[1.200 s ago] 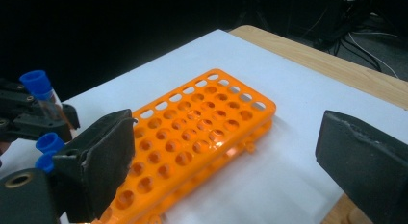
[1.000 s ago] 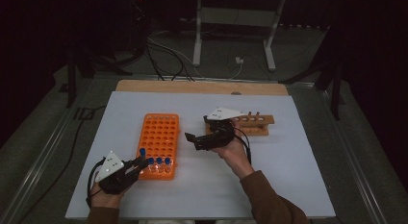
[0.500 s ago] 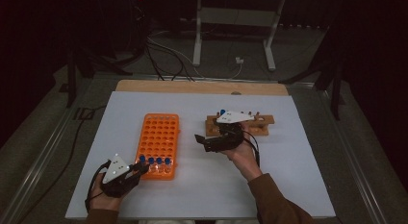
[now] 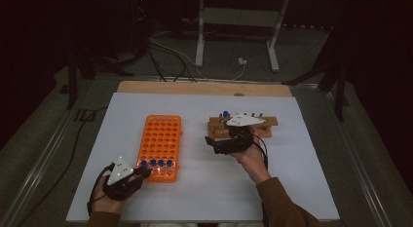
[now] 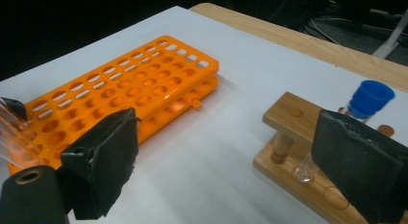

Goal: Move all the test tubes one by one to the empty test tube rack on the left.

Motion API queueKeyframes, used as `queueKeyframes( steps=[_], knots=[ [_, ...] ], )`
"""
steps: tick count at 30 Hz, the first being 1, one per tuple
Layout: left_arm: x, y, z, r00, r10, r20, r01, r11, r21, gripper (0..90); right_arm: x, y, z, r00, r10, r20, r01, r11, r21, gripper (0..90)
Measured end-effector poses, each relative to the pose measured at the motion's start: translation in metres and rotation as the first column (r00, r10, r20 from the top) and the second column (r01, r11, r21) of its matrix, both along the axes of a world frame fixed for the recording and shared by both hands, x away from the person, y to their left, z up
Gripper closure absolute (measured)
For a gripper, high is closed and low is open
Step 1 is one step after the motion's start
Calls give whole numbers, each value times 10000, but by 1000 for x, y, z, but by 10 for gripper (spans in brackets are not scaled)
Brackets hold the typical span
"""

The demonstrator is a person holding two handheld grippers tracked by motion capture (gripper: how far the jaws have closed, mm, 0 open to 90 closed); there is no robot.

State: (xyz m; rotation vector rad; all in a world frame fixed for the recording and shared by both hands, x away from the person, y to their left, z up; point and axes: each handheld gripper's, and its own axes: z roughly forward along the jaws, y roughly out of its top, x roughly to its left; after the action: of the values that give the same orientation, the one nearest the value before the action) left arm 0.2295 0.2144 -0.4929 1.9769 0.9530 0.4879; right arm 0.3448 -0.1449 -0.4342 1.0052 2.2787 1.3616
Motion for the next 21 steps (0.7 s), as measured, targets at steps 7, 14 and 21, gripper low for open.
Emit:
queueKeyframes(
  steps=[7, 14, 21],
  knots=[
    [-1, 4, 3, 9995, -271, -165, 258, 9968, -755, 659, 6, -6, -3, 9996, -268, -57, 268, 9996, -20, 94],
    [-2, 14, 8, 9998, -179, -130, 162, 9919, -1261, 515, 14, -12, -5, 9980, -631, -49, 631, 9980, -32, 91],
    [-5, 19, 13, 9995, 166, 257, -125, 9880, -1542, 240, 29, -20, -11, 9928, -1183, -213, 1185, 9929, 91, 83]
  ],
)
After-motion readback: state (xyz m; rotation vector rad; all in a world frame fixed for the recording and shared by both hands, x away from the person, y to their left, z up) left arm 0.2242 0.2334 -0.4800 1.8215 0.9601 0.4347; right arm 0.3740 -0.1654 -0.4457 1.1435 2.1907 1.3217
